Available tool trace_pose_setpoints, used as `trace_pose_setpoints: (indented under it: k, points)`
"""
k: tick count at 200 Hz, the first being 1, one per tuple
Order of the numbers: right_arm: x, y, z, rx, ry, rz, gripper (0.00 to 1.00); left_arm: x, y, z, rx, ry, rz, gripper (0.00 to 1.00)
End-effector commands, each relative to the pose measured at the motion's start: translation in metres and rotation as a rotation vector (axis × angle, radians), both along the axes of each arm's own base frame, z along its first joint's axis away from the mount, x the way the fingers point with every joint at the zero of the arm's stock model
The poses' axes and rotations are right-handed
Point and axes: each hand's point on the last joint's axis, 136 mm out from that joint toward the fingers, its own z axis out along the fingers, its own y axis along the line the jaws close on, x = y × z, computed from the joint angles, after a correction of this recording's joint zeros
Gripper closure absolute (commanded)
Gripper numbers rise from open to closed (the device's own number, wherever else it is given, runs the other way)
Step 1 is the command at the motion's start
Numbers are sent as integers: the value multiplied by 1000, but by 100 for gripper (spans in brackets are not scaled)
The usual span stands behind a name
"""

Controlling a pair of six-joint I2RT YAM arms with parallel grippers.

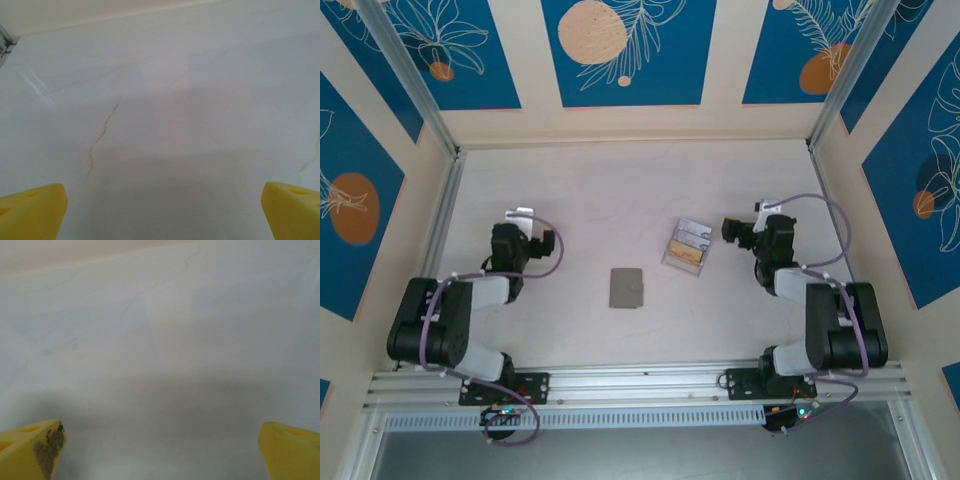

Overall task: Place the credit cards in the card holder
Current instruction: Open the button on the card holder.

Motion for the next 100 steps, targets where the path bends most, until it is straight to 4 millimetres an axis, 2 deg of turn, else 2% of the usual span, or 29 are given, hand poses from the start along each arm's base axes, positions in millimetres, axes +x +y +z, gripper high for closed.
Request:
trace_pose_setpoints:
  k: [1, 30, 51, 76, 100]
  points:
    - [-6, -36, 34, 175, 73, -256, 1, 1, 6, 32, 76, 88, 88, 0]
    - [-9, -39, 41, 540, 192, -262, 1, -13, -25, 54, 62, 114, 45, 0]
    - [-5, -18, 56, 744, 188, -74, 1, -28, -54, 70, -93, 79, -55, 0]
    - [-13, 1, 68, 688, 229, -42, 1, -46, -85, 86, -278, 120, -167, 0]
    - [-24, 34, 81, 594, 251, 19, 2, -65, -115, 86, -394, 187, -261, 1]
